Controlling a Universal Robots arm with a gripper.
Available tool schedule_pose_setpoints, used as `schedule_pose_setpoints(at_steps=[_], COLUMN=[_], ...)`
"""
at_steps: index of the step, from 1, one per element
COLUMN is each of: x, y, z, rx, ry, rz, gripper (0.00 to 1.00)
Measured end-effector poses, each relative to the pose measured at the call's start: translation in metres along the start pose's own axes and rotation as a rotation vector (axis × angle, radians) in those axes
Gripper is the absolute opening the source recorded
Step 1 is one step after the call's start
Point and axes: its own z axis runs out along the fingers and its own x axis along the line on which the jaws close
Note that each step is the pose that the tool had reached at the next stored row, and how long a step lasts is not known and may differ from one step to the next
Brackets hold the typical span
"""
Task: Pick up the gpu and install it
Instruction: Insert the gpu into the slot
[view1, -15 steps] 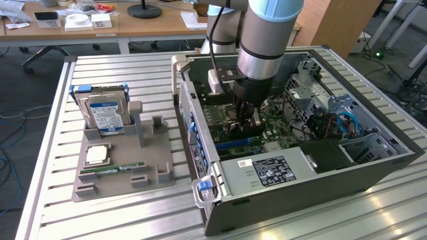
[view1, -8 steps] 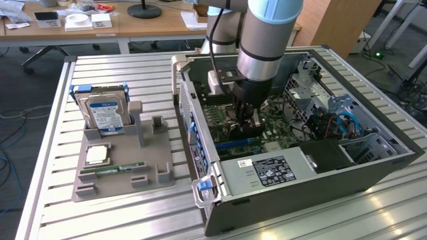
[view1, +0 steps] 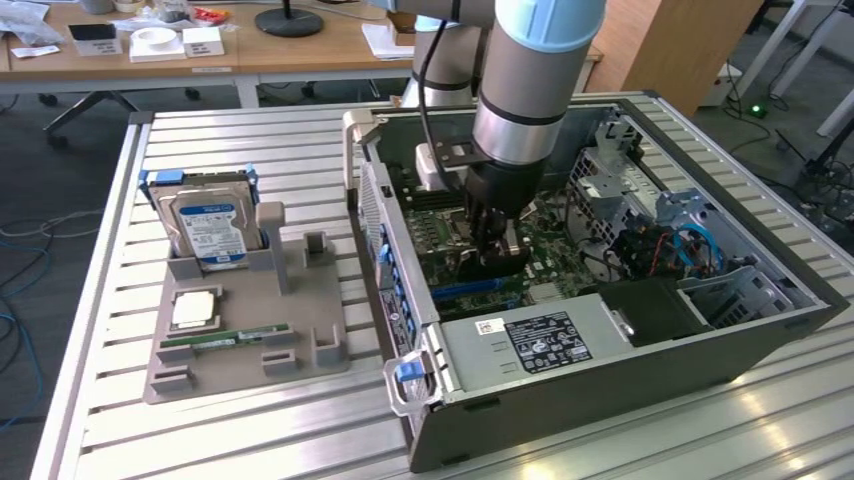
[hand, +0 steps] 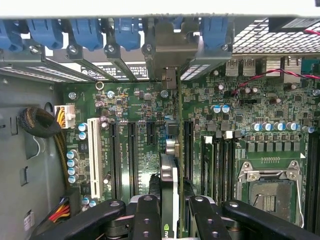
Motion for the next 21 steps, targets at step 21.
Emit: schedule_pose_setpoints(at_steps=[21], x=[0.0001], y=[0.0013], z=[0.0019], rx=[0.0031], ry=[-0.0003], rz=[0.0], gripper=[0.27])
